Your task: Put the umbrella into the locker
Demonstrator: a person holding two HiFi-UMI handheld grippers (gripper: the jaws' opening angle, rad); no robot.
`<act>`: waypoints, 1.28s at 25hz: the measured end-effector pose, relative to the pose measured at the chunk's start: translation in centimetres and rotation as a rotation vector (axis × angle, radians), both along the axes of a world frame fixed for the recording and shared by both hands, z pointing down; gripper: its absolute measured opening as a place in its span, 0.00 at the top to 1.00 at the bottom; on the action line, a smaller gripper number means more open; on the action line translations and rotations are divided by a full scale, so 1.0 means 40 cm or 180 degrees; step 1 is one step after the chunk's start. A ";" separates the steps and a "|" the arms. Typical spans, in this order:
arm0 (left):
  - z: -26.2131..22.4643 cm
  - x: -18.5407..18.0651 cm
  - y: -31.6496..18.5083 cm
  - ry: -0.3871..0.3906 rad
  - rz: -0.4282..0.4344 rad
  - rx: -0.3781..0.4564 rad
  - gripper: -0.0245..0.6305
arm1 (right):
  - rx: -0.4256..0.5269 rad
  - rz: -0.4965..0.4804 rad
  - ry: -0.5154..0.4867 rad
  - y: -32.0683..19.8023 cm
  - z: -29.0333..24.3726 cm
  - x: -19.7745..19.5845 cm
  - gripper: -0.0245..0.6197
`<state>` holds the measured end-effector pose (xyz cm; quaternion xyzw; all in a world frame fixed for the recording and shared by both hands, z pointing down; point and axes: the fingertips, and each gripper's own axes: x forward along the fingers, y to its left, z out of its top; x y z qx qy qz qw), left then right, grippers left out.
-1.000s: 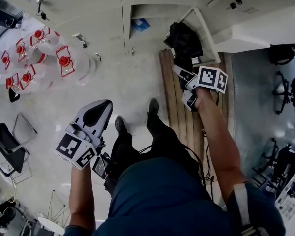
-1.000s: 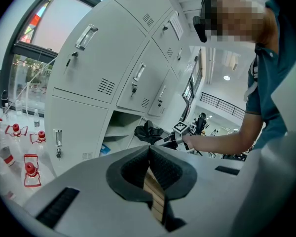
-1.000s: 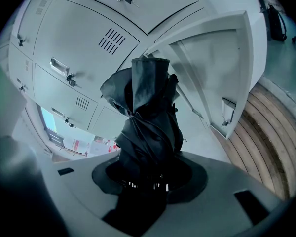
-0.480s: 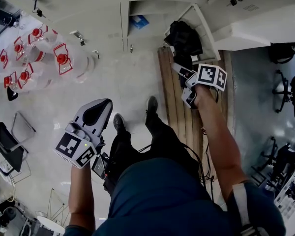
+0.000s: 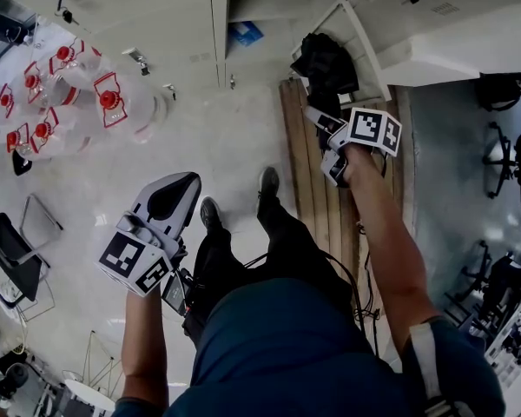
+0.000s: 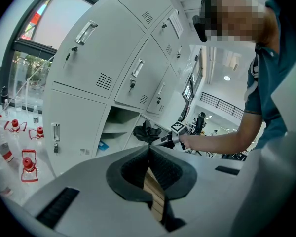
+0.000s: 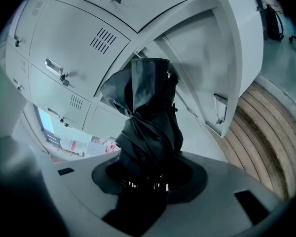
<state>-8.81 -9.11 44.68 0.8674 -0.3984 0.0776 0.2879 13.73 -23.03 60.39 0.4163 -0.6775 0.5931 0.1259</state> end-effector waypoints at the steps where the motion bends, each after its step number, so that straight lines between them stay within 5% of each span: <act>1: 0.000 0.000 0.003 -0.0004 -0.0004 -0.0003 0.93 | 0.0001 0.0004 0.0000 0.000 0.000 0.002 0.66; 32: 0.036 0.030 0.007 -0.0022 0.0032 -0.0081 0.93 | -0.0012 0.0101 0.0058 -0.048 0.062 0.044 0.66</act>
